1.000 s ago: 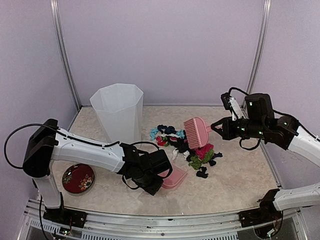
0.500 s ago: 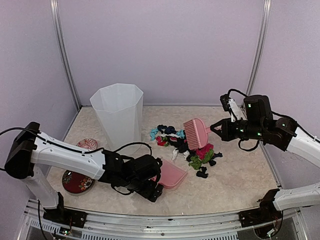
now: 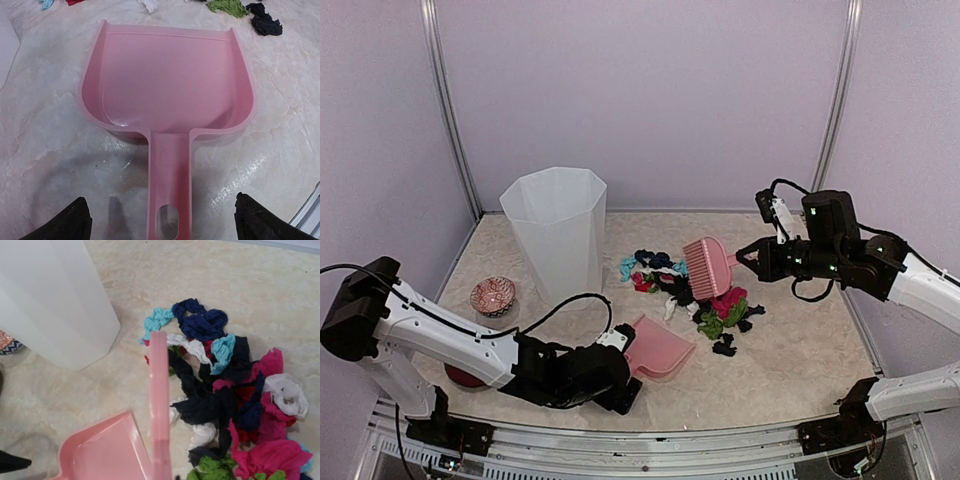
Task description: Sweep away the paper scraps from the table
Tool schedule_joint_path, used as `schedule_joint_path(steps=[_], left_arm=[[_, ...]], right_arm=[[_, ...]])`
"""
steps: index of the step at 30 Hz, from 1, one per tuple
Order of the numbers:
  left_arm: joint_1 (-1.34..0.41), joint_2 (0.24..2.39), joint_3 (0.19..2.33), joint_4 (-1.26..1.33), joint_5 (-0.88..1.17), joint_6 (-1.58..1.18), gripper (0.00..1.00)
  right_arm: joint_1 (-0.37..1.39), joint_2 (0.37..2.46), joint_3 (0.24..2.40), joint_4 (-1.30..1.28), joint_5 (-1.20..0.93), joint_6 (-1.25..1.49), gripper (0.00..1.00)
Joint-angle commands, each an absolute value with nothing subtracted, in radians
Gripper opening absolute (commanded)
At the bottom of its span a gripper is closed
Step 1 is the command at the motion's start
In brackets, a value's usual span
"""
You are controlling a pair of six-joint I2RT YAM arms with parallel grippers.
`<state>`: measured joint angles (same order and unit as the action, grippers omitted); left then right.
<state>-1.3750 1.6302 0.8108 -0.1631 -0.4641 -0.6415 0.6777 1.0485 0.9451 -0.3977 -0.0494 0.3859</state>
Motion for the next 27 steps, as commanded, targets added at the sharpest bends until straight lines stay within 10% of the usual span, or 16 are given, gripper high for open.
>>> schedule_joint_path(steps=[1,27], left_arm=[[-1.363,1.620,0.787,-0.023,-0.521,-0.619,0.97],[-1.322,1.700,0.733,0.115,-0.458,-0.591,0.73]], right_arm=[[0.672,1.039,0.939,-0.368,-0.064,0.400,0.00],[0.672,1.048,0.923,-0.350,-0.091,0.422,0.00]])
